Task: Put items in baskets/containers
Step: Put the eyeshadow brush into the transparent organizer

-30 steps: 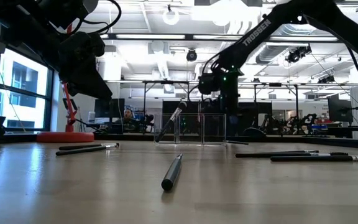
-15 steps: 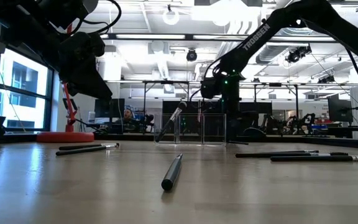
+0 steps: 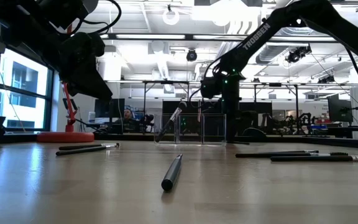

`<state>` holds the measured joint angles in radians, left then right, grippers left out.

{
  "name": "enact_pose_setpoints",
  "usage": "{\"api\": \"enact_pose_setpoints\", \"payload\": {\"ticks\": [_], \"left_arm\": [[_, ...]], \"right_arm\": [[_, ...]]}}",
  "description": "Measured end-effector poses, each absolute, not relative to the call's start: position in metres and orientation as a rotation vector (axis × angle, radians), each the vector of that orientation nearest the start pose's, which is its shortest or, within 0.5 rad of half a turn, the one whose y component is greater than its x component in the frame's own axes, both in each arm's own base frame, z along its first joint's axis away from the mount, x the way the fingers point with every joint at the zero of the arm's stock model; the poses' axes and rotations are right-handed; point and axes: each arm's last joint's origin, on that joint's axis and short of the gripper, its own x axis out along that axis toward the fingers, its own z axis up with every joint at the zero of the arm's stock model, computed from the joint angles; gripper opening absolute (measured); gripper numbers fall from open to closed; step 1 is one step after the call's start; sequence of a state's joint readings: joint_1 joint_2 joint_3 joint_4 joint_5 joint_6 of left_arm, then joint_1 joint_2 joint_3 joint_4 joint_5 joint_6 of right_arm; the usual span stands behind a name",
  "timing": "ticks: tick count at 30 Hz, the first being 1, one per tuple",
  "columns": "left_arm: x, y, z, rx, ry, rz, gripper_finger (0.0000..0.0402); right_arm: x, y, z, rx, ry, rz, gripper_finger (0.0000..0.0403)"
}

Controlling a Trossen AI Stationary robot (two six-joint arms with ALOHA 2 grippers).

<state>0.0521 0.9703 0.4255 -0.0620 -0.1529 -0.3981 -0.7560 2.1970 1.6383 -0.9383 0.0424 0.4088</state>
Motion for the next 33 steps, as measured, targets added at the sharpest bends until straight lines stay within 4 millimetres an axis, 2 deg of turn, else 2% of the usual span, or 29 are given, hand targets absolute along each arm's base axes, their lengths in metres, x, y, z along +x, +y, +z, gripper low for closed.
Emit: {"api": "enact_pose_setpoints", "payload": {"ticks": [10,26,30,33], "left_arm": [[0.19,0.014,0.191,-0.354,0.559,0.316,0.0099],[0.19,0.014,0.191,-0.359,0.561,0.303,0.0099],[0.19,0.014,0.191,-0.361,0.563,0.296,0.0099],[0.19,0.013,0.191,-0.368,0.567,0.276,0.0099]], "right_arm": [[0.306,-0.278,0.149,0.878,1.357,-0.912,0.0],[0.323,-0.238,0.153,0.786,1.503,-0.902,0.0001],[0.328,-0.232,0.158,0.766,1.481,-0.93,0.0001],[0.329,-0.232,0.171,0.755,1.41,-0.951,0.0]]}}
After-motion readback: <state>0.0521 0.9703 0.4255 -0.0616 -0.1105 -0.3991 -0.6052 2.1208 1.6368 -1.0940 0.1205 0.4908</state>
